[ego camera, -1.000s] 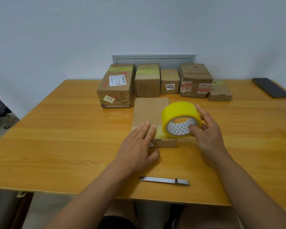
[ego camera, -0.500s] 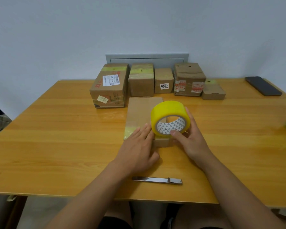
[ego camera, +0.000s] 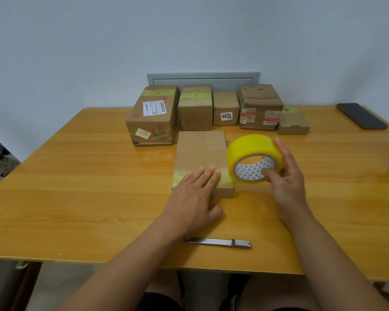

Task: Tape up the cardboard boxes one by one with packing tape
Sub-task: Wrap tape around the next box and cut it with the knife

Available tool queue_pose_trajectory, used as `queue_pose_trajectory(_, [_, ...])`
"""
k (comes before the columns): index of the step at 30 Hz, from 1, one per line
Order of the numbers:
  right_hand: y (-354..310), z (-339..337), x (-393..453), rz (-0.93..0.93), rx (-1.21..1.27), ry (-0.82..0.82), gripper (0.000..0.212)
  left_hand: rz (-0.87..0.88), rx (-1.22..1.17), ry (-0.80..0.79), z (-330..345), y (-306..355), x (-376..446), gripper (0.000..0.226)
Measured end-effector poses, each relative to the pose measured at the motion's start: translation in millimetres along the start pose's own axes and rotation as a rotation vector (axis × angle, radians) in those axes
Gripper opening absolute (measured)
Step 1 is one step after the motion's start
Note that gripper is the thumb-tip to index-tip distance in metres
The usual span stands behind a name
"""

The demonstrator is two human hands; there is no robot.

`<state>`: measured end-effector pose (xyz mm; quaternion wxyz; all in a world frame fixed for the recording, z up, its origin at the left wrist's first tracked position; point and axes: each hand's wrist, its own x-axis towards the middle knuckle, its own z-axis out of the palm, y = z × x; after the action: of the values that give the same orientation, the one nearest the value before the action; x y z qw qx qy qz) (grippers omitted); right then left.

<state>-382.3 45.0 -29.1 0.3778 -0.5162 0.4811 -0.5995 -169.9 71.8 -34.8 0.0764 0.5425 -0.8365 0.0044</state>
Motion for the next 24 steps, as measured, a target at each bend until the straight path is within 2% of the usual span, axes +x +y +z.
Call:
queue_pose_trajectory(3, [0,-3,1,-0.012,-0.020,0.065,0.070,0.004,0.008,-0.003,0,2,1,0.078])
queue_pose_trajectory(14, [14,-3,2,-0.018,-0.217,0.017,0.066,-0.016,0.030,0.000,1,9,9,0.068])
queue_pose_trajectory(19, [17,-3,2,-0.021,-0.261,0.022,0.066,-0.005,0.066,-0.071,1,6,20,0.066])
queue_pose_trajectory(24, [19,-1,2,0.007,-0.334,0.024,0.064,0.018,0.119,-0.067,5,5,20,0.060])
